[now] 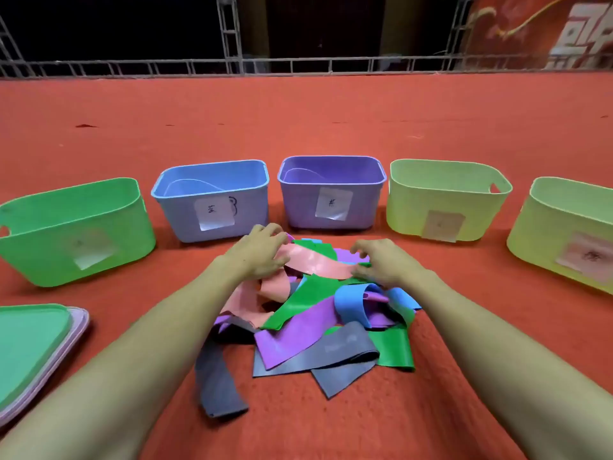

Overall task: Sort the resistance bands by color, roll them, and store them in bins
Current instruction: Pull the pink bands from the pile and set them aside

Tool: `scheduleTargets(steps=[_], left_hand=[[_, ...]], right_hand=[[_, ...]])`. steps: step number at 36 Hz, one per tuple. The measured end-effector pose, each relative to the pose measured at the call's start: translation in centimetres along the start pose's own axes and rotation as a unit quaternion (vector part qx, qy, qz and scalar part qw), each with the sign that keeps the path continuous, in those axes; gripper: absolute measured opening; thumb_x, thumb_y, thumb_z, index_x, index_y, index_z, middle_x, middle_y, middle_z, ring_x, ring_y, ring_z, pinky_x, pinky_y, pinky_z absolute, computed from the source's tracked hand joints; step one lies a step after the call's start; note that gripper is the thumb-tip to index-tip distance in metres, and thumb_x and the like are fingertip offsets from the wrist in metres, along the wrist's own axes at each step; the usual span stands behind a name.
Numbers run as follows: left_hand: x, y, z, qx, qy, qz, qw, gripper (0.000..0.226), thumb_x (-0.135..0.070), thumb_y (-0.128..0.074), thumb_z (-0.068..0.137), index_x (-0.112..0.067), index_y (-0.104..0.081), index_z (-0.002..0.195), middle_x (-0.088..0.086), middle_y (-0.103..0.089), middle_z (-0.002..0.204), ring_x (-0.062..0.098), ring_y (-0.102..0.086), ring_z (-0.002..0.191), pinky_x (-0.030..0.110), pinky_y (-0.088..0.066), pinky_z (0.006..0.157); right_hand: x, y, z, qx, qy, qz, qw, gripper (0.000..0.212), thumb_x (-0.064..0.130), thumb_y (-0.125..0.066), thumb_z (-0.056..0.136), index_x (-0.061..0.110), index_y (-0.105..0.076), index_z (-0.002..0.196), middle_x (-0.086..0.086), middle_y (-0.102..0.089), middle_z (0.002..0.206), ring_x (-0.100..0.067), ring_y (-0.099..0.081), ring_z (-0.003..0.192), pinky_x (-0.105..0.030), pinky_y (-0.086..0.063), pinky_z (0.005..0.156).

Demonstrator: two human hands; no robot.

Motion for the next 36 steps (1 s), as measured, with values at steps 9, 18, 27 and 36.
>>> scheduleTargets(steps=[9,18,27,36], left_hand=[[-0.4,-2.4,1.7,0.025,-0.057,0.002,0.998,0.045,-0.032,-0.065,0.086,-0.011,-0.052,0.124,0.010,-0.052,0.130,0.030,-0.048,0.117,0.033,-0.034,0.098],[0.0,-0.6,0.9,-0.040,-0.034,-0.027,0.998,0.017,-0.014,-0.057,0.089,-0.005,-0.064,0.102,0.013,-0.062,0.107,0.033,-0.056,0.101,0.039,-0.042,0.084],[0.1,1.9,-0.9,-0.106,-0.027,-0.045,0.993,0.014,-0.012,-0.051,0.093,-0.006,-0.063,0.088,0.011,-0.061,0.091,0.032,-0.056,0.089,0.034,-0.035,0.070],[-1.0,5.7,-4.3,-0.146,-0.007,-0.147,0.978,0.011,-0.015,-0.051,0.095,-0.011,-0.059,0.090,0.004,-0.060,0.080,0.029,-0.052,0.075,0.032,-0.035,0.065]], right_hand=[[-0.4,-1.7,0.6,0.067,0.020,-0.027,0.997,0.033,0.032,-0.070,0.084,0.020,-0.066,0.115,-0.006,-0.066,0.117,-0.027,-0.059,0.108,-0.032,-0.044,0.088],[0.0,-1.7,1.2,0.047,0.020,-0.005,0.999,0.026,0.023,-0.071,0.079,0.022,-0.068,0.105,-0.002,-0.067,0.108,-0.023,-0.059,0.100,-0.029,-0.045,0.086],[0.8,3.2,0.0,-0.086,0.018,0.211,0.974,0.021,0.003,-0.082,0.068,0.017,-0.069,0.077,-0.004,-0.065,0.092,-0.017,-0.065,0.072,-0.037,-0.055,0.074],[4.2,9.8,-4.1,-0.150,0.062,0.384,0.909,0.015,0.000,-0.069,0.084,0.010,-0.059,0.089,-0.013,-0.063,0.068,-0.008,-0.059,0.051,-0.023,-0.052,0.052]])
Point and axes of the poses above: each hand's wrist, its own z-axis towards the middle knuckle, its own y-axis out of the back of the hand, x = y × z, the point moved 6 cm from there along z, towards the middle knuckle
